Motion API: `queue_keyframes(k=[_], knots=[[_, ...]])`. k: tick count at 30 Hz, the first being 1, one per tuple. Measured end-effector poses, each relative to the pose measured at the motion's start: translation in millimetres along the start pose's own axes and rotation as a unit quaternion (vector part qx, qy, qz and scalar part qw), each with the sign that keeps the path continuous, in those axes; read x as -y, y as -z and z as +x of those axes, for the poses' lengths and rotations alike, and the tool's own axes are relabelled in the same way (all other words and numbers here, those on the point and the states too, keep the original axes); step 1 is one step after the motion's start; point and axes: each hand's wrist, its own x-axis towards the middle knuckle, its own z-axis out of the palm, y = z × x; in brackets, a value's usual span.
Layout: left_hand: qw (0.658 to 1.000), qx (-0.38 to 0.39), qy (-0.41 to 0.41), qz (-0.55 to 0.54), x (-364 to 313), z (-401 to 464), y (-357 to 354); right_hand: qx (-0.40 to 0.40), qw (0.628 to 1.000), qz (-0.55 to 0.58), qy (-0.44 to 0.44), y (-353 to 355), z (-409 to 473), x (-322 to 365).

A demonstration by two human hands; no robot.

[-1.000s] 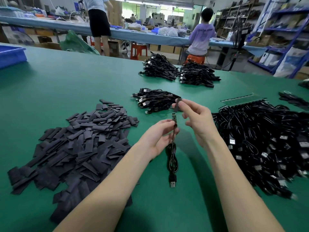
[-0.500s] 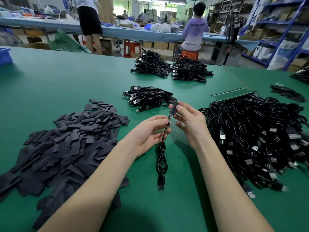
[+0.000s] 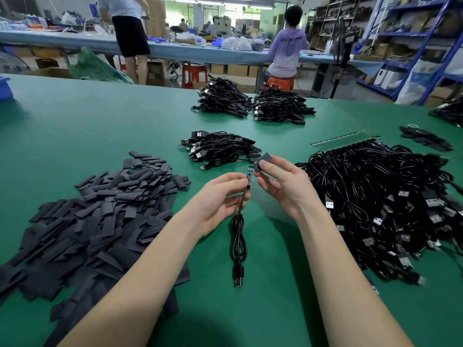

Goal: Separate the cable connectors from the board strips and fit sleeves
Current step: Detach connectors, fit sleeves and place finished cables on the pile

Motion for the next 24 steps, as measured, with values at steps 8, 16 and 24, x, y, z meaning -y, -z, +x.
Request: queue_keyframes(k=[8,16,24], knots=[[1.000,-0.004,-0.007,0.011,-0.5,-1.3,-2.1,-0.019,0.999,-0.038,-0.001,2.6,-0.9,1.3],[1.000,-0.002,-0.009,0.020,-0.1,-2.9,-3.1,-0.052,0.998,0.006,0.022,-0.7,-0.5,0.0],[1.000,0.004,-0.009,0.016,-0.5,-4.5,-4.9,-0.056,0.998,0.028,0.019,-3.6,-0.6,-2.7]])
